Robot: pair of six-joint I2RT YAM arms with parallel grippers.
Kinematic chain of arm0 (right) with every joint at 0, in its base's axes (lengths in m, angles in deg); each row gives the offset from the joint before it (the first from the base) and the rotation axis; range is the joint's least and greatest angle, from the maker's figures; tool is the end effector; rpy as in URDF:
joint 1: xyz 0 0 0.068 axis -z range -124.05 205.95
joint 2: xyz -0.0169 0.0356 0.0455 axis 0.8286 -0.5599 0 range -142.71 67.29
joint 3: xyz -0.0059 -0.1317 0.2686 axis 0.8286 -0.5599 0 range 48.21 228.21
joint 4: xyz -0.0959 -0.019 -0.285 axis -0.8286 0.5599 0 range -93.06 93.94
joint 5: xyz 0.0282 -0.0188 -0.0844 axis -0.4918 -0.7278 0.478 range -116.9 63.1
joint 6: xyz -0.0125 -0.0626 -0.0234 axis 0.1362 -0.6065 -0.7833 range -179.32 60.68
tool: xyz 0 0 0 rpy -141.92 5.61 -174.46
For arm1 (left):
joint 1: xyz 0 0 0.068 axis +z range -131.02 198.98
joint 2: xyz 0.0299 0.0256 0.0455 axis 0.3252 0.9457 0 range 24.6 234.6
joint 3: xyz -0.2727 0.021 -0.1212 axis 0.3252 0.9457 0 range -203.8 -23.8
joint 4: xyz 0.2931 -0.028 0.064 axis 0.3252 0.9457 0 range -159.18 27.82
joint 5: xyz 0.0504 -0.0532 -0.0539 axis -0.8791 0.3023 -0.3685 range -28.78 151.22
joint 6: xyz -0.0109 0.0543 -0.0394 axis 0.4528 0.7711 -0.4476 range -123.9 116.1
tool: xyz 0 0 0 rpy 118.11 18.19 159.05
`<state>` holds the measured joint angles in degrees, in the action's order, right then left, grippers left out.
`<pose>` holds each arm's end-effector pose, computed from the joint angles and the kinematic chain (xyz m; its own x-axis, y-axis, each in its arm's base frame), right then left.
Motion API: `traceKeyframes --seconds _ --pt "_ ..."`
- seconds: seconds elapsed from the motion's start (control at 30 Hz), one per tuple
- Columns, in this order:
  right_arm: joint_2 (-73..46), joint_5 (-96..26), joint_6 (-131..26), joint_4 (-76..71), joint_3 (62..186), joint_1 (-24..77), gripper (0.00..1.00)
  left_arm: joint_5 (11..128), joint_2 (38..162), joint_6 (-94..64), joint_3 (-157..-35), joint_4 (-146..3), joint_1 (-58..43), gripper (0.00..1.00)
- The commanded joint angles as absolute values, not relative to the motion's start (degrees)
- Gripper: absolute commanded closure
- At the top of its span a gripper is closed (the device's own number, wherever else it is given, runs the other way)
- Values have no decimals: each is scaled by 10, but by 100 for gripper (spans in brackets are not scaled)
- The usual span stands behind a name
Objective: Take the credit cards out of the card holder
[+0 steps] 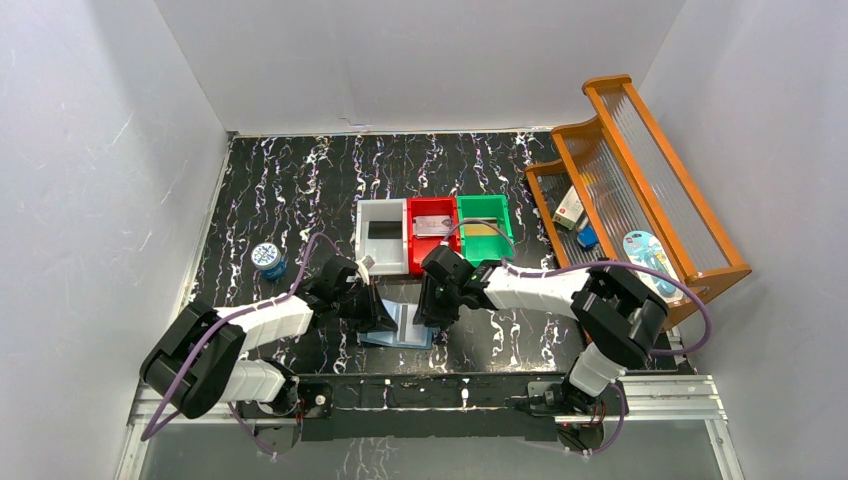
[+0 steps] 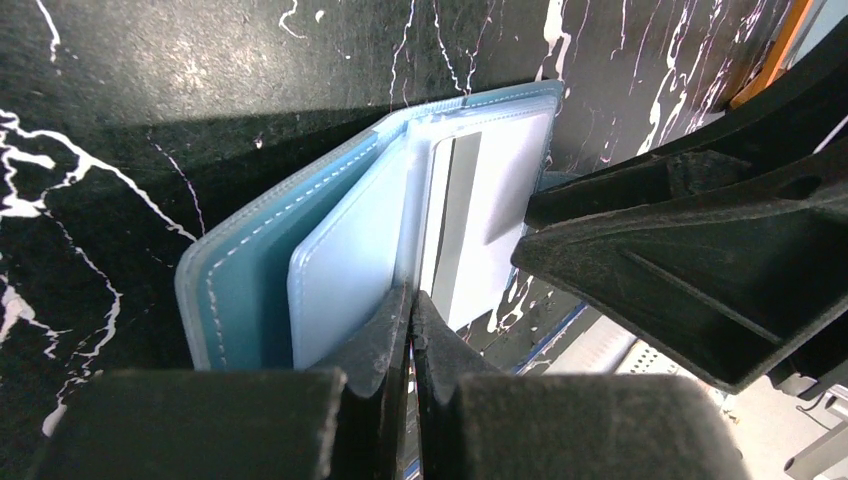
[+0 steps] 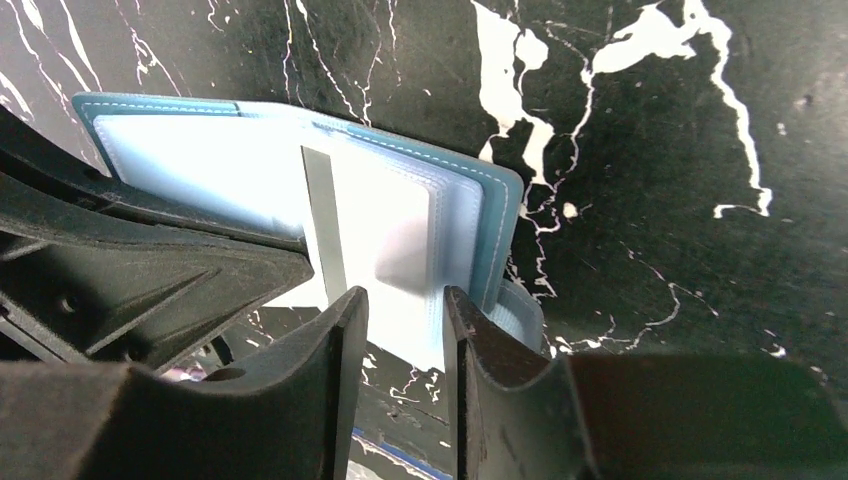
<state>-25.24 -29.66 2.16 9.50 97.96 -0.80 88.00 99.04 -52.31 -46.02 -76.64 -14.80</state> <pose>0.1938 0.3005 0.1477 -0.9625 0.1325 -0.2368 -0.0099 0.8549 0.5187 0.1961 -0.1607 0.1174 -0.9586 -0.1620 -0.2341 0.0683 0.6673 -0.7417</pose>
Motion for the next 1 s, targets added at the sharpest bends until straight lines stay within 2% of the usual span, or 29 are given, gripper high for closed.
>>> traceKeyframes --seconds 0.0,0.13,0.2,0.73,0.97 --pt "-223 -256 13 126 1011 -11 57 871 973 -516 -456 -766 -151 100" --pt "-218 -267 6 110 1012 -11 61 870 971 -515 -458 -763 -150 100" --pt "-219 -280 5 92 1010 -11 62 871 972 -514 -459 -761 -151 97" --pt "-274 -312 26 96 998 -11 61 873 975 -515 -457 -766 -150 83" --pt "-287 -335 25 68 991 -11 66 888 982 -532 -447 -798 -152 83"
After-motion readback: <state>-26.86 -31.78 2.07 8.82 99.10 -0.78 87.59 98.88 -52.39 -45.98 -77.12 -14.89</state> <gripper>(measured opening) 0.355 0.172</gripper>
